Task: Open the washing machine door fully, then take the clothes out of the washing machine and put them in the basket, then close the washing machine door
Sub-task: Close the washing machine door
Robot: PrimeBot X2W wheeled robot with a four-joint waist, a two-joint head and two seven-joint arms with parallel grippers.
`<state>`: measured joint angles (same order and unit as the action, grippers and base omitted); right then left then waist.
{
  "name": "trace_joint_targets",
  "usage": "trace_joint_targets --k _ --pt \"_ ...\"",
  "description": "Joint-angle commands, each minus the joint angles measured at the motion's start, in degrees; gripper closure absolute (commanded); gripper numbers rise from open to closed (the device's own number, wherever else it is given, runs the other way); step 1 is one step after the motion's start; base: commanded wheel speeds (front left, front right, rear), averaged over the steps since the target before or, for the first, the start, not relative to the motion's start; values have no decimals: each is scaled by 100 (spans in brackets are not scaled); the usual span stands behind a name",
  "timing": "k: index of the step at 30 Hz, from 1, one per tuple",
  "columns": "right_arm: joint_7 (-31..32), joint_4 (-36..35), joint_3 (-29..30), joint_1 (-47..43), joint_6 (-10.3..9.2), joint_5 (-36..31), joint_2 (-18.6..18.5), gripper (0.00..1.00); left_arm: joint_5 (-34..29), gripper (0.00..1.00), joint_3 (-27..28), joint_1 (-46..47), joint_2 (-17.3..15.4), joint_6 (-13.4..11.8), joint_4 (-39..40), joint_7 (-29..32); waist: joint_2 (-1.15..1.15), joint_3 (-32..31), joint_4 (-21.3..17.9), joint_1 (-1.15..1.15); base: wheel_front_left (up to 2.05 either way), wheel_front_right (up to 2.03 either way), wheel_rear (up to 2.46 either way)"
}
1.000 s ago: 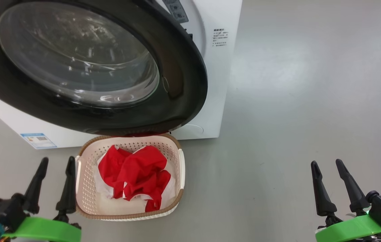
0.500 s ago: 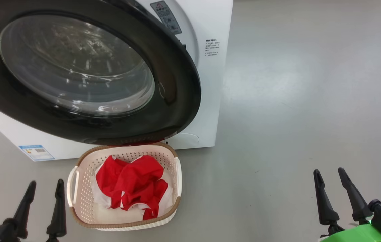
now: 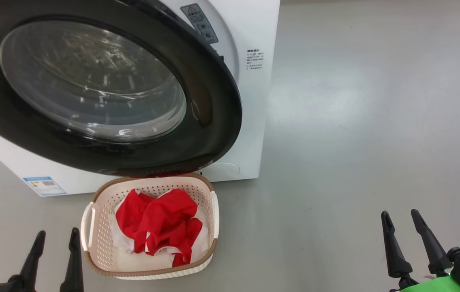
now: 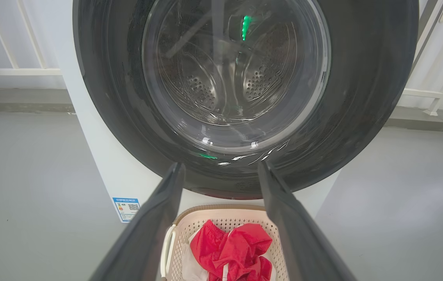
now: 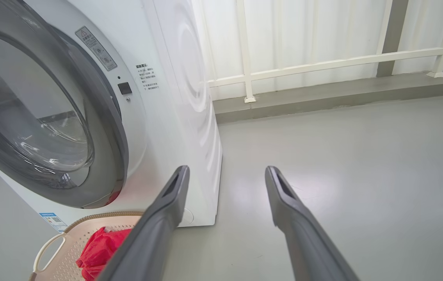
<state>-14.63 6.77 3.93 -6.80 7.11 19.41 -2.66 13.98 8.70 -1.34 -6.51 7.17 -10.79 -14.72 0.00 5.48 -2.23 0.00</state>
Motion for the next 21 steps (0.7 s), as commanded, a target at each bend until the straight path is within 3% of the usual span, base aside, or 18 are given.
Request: trace_joint_targets --k 1,10,11,12,13,14,21 --pt "-37 -157 -99 88 37 -72 -53 0 -75 0 198 74 -100 32 175 -28 0 4 11 0 0 0 0" --pt "-37 -173 -92 119 37 -82 -54 0 -146 0 111 148 -61 32 182 -28 0 41 178 0 0 0 0" --pt "-37 -173 -112 134 37 -78 -59 19 -155 0 87 155 -47 32 186 -28 0 47 217 0 0 0 0" --pt "-37 -173 -137 153 37 -72 -66 53 -165 0 66 162 -30 32 192 -28 0 55 259 0 0 0 0" --pt "-37 -172 -169 179 37 -66 -75 69 -170 0 55 170 -6 32 199 -28 0 63 305 0 0 0 0" --pt "-37 -171 -204 212 37 -61 -81 100 -176 0 34 179 17 32 206 -28 0 70 353 0 0 0 0" --pt "-37 -113 -533 666 37 0 -150 100 -171 0 -110 224 177 32 246 -28 0 126 798 0 0 0 0"
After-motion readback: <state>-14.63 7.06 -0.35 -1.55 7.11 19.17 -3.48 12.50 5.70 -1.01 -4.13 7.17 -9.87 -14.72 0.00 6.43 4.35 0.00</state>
